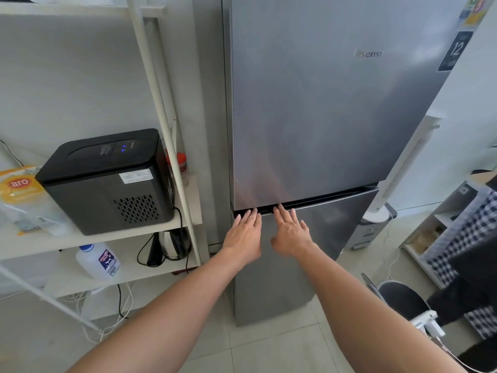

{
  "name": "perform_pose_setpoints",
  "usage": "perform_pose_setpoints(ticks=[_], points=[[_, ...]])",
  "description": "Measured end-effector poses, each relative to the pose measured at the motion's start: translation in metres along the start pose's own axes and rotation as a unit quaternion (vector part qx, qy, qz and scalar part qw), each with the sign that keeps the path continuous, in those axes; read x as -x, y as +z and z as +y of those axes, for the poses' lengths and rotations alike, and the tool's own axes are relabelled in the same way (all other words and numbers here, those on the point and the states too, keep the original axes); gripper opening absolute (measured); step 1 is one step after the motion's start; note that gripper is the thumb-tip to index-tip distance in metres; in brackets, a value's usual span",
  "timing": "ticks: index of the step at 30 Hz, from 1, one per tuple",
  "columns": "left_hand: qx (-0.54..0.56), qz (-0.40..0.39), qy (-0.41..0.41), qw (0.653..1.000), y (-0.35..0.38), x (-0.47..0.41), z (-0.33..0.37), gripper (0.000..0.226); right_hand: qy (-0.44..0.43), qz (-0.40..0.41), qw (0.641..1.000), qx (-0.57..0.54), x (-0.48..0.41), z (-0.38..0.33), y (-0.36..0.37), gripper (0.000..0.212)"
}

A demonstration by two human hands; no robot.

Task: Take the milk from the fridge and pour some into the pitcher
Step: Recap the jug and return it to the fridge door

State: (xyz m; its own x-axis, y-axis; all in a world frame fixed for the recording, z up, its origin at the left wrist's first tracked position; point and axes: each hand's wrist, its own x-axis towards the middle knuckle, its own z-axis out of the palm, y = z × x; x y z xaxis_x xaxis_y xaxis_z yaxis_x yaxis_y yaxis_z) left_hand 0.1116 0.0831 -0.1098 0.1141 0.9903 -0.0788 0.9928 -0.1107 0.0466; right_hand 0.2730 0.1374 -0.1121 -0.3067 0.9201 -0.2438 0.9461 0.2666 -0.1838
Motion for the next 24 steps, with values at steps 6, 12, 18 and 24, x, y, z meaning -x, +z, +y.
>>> perform_pose_setpoints(ticks=[6, 12, 18, 24], points=[[0.055, -0.004, -0.006, 0.998, 0.005, 0.001, -0.001, 0.103, -0.014, 0.013, 1.000, 0.020, -0.003, 0.001, -0.004, 0.098], [0.085, -0.024, -0.023, 0.996, 0.001, 0.003, 0.000, 0.100, -0.040, -0.002, 0.997, -0.063, 0.006, 0.010, -0.009, 0.099], [0.107, -0.027, -0.015, 0.994, 0.003, -0.001, -0.002, 0.093, -0.115, 0.004, 0.970, -0.214, 0.066, 0.001, -0.087, 0.061], [0.080, -0.035, -0.013, 0.996, -0.004, -0.003, 0.001, 0.096, -0.321, 0.161, 0.799, -0.482, 0.233, -0.026, -0.249, 0.021]])
